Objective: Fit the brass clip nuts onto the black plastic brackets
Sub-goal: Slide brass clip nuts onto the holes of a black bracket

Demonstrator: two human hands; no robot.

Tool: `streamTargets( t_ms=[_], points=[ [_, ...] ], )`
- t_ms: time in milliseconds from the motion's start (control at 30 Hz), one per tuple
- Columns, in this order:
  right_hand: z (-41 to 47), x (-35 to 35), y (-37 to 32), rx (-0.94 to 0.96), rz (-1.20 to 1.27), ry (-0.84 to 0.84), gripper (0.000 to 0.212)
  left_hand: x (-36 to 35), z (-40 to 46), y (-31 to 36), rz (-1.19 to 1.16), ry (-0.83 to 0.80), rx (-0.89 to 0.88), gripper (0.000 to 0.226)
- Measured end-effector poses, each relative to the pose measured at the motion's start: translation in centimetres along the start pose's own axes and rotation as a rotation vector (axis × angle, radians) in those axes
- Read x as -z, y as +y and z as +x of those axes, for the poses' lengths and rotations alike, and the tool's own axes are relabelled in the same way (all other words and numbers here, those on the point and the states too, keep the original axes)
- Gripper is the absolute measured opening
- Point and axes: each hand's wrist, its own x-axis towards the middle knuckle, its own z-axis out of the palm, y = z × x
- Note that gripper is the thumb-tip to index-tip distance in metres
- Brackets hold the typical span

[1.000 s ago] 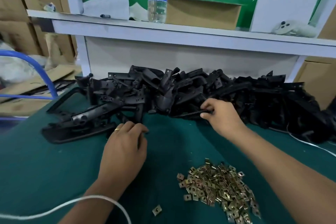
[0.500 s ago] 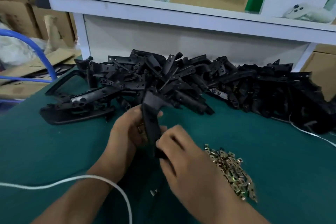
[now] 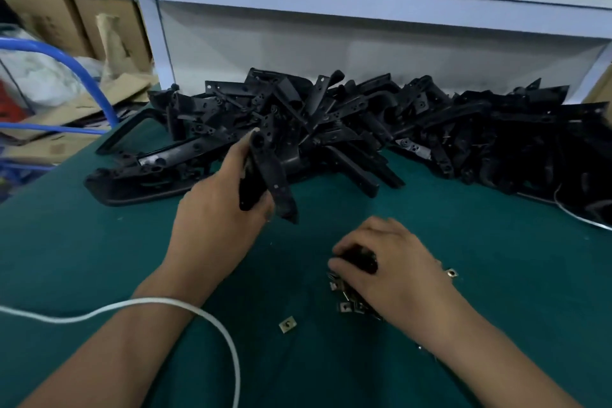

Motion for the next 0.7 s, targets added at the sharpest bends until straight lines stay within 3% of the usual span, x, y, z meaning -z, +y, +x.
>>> streamTargets(
  t_ms=[100, 233, 333, 433, 567, 700],
  points=[
    [0.0, -0.1, -0.1, -0.034, -0.005, -0.008, 0.018, 0.1, -0.2, 0.2, 0.122, -0.035, -0.133, 0.047],
    [-0.4, 0.2, -0.4, -0.022, -0.005, -0.027, 0.019, -1.0, -1.0, 1.1, 0.06, -0.253, -0.094, 0.06],
    [-0.5, 0.3, -0.7, -0.01, 0.03, -0.047, 0.013, -1.7, -1.0, 1.8, 0.092, -0.352, -0.168, 0.067],
    [-0.5, 0.3, -0.9, 0.01, 0.116, -0.053, 0.013, -1.9, -0.9, 1.8, 0.108, -0.363, -0.231, 0.062],
    [-0.5, 0.9, -0.6, -0.043, 0.313, -0.031, 0.012, -1.8, -1.0, 1.3, 0.071, -0.349, -0.264, 0.074],
    [-0.5, 0.8, -0.1, 0.005, 0.102, -0.05, 0.016, -2.0, -1.0, 1.1, 0.078, -0.327, -0.263, 0.07]
  ],
)
